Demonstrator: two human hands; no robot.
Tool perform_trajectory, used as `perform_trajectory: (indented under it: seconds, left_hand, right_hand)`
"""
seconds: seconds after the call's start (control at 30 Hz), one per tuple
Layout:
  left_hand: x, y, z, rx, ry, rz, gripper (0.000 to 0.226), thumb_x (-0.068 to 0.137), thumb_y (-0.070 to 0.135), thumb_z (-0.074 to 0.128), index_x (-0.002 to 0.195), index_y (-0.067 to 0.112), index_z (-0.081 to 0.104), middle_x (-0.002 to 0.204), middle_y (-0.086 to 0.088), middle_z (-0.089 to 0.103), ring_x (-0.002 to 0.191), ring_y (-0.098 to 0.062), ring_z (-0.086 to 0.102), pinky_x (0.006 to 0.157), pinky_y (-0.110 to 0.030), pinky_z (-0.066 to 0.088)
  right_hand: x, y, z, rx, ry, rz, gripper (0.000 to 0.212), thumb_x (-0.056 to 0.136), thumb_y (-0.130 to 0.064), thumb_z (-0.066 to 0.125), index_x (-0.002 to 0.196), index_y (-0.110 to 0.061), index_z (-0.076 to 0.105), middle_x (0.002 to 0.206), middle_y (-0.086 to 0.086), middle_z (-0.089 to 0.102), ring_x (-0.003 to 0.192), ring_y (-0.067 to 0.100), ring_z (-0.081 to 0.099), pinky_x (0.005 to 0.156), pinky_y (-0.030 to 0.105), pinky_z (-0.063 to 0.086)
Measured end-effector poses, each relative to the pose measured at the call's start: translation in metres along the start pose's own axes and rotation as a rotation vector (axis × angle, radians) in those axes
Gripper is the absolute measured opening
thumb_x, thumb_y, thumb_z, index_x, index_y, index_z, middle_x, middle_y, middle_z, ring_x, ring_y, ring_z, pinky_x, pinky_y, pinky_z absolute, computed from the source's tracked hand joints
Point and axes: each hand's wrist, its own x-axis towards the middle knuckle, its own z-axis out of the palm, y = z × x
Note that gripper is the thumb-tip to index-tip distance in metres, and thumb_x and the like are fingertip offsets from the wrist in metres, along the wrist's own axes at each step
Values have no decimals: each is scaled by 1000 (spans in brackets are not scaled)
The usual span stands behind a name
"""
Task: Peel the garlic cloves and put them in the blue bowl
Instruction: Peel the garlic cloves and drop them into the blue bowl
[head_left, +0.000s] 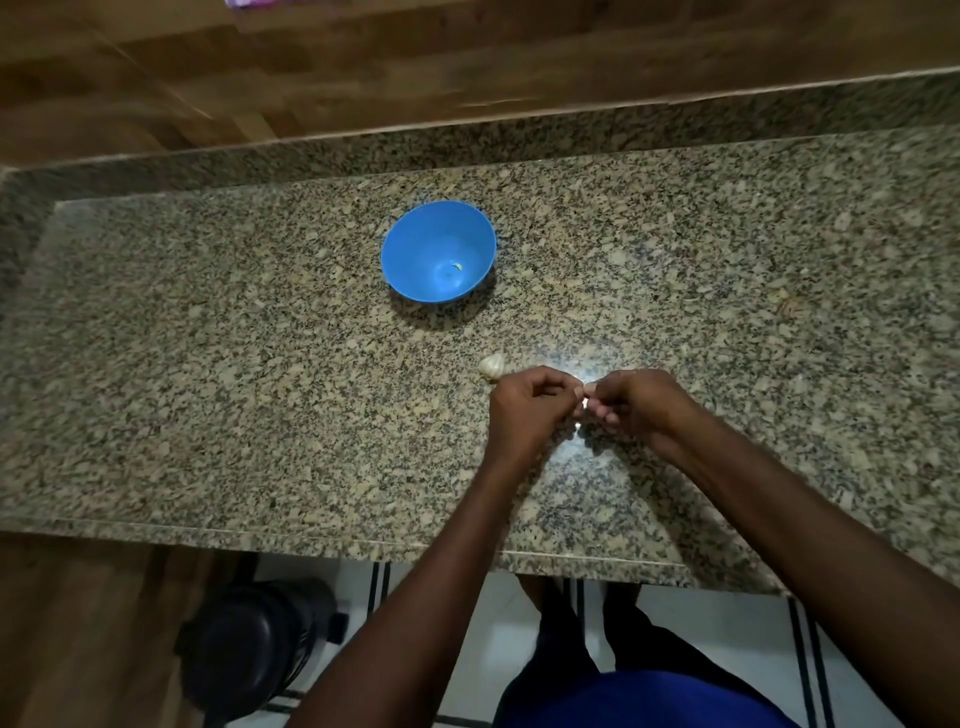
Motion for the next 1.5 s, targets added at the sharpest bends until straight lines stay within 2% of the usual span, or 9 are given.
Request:
perform_trajectory:
  seconds: [0.17,0.27,0.43,0.57,0.67,0.83,1.03,1.33,1.5]
  left_hand:
    - [-1,-2,5,297,69,343,6,85,6,74,86,10,77,74,1,74,66,-9,69,60,-18,54]
    - [0,-2,5,198,87,195,5,86,6,74,86,10,77,73,-3,75,64,-10,70,61,-26,59]
    - [8,5,5,-309,65,-428,8,86,-6,68,83,-1,72,72,-17,74,60,-19,71,62,-25,60]
    - [11,7,2,-432,58,-554,5,86,-11,67,83,-9,69,69,-16,73,59,-17,72,61,-22,61]
    - [11,5,3,-439,73,-561,2,85,-11,69,87,-11,69,72,-19,73,62,-19,73,60,-22,60]
    - [7,-1,8,-273,59,-350,4,86,-1,72,89,2,73,79,-14,75,67,-19,70,67,-31,58]
    - [6,0,0,-272,-11,-281,14,88,7,75,100,3,75,86,-14,76,81,-23,71,83,-42,59]
    - [9,6,-2,-167,-55,-299,21,86,10,78,99,-5,74,84,-19,76,75,-23,71,83,-41,61]
    - [12,12,-5,-52,-61,-184,18,82,8,81,93,-5,74,82,-20,75,66,-20,70,71,-35,61]
  right_hand:
    - [0,-14,-4,308,-221,287,20,94,7,43,83,5,59,58,7,53,41,6,48,36,11,41]
    - [-1,-8,1,291,-172,243,19,94,8,43,85,7,60,62,10,53,40,6,48,36,11,40]
    - [0,11,4,-335,57,-317,12,87,4,64,75,2,66,60,14,66,50,21,59,49,27,48]
    - [-4,19,6,-932,195,-777,16,84,-9,71,71,-13,61,59,1,61,55,18,58,52,33,48]
    - [-9,27,9,-1020,212,-920,19,87,-12,69,74,-13,55,59,1,55,52,21,52,49,39,47]
    - [-4,22,4,-717,298,-675,12,86,-10,73,77,-15,65,66,-4,65,58,13,63,55,29,51]
    - [2,20,3,-582,251,-604,14,86,-7,69,79,-20,69,70,-1,71,61,17,71,59,44,61]
    - [-7,17,1,-584,291,-612,12,84,-16,79,78,-21,70,69,-4,70,63,16,71,62,46,62]
    - [-11,7,-1,-348,144,-438,8,85,-7,77,82,-4,71,68,14,72,58,26,70,63,43,62]
